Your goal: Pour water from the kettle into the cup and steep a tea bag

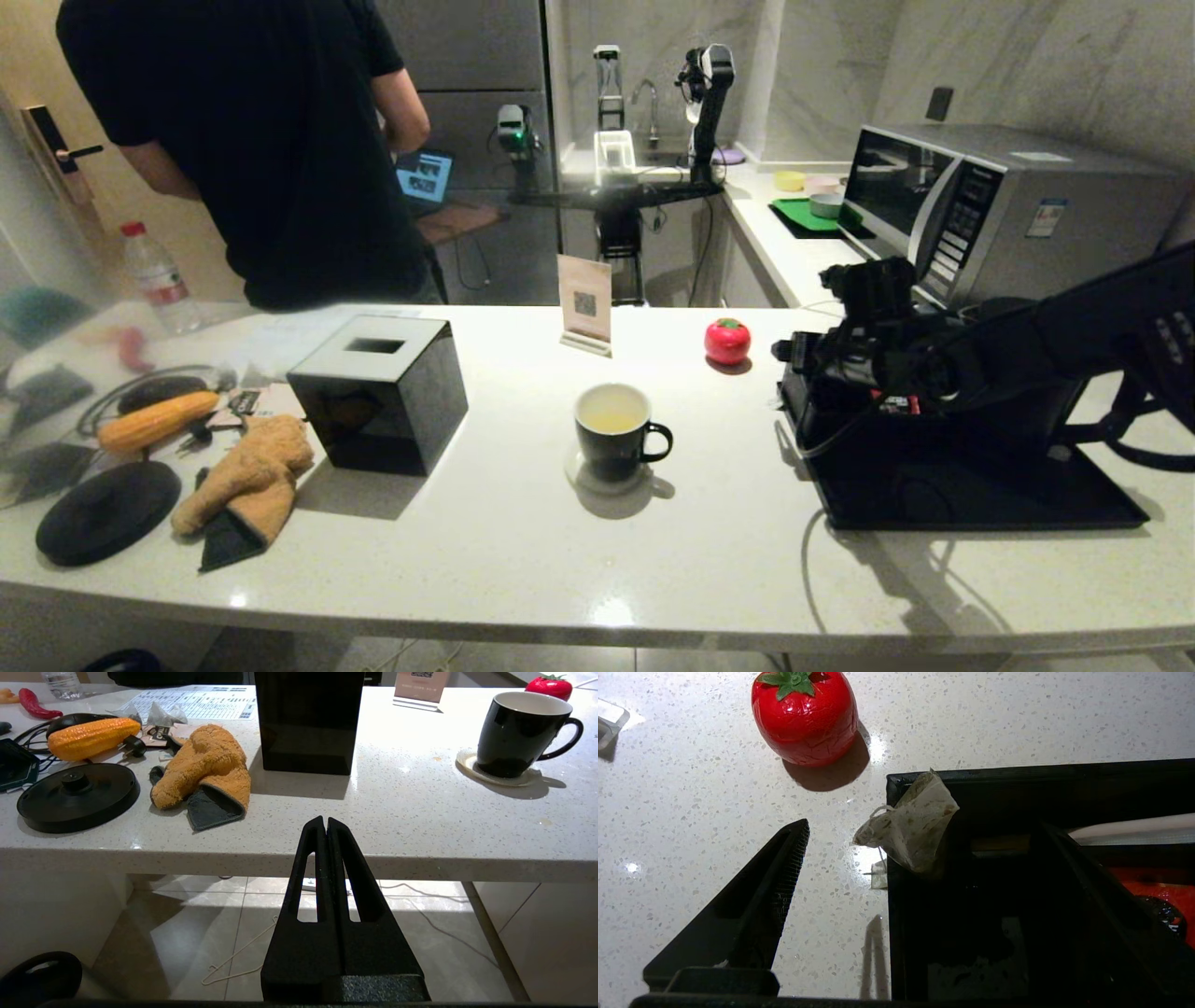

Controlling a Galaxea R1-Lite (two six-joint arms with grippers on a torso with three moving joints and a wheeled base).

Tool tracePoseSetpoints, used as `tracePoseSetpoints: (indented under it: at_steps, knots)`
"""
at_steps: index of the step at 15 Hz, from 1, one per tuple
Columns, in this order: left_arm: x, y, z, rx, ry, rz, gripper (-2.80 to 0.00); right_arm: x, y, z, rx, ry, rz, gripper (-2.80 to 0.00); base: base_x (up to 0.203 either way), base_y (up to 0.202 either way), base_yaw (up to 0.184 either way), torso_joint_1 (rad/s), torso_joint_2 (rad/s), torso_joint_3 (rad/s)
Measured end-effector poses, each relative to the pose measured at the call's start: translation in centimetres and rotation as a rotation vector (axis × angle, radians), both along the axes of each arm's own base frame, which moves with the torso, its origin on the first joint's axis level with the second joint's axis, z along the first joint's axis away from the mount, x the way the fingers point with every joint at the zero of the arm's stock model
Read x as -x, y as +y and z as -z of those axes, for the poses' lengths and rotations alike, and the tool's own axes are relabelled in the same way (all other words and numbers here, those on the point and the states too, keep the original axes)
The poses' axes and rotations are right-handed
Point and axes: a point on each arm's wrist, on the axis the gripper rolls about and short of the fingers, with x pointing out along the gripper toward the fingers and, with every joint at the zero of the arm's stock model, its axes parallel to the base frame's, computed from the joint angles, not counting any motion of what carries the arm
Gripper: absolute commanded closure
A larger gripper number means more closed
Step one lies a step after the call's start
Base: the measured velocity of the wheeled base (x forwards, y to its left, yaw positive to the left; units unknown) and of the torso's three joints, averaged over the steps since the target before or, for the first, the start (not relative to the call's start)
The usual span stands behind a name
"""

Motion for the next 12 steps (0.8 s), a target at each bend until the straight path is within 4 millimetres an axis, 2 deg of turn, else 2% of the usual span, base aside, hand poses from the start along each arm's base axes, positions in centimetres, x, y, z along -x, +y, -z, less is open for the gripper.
tracePoseSetpoints:
  at_steps: [5, 6, 12]
  knots:
    - [0.0, 0.0, 0.0, 0.0, 0.0, 0.0, 0.0, 0.04, 0.11, 0.02, 0.0, 0.0, -0.003, -2.8, 0.0, 0.0, 0.0, 0.0, 0.0, 0.0]
    - [0.0, 0.0, 0.0, 0.0, 0.0, 0.0, 0.0, 0.04, 0.12, 0.02, 0.0, 0.0, -0.003, 0.0, 0.0, 0.0, 0.0, 0.0, 0.0, 0.0]
    - [0.0, 0.0, 0.0, 0.0, 0.0, 0.0, 0.0, 0.2, 0.67, 0.03, -0.005, 0.001, -0.015, 0.0, 0.0, 0.0, 0.0, 0.0, 0.0, 0.0]
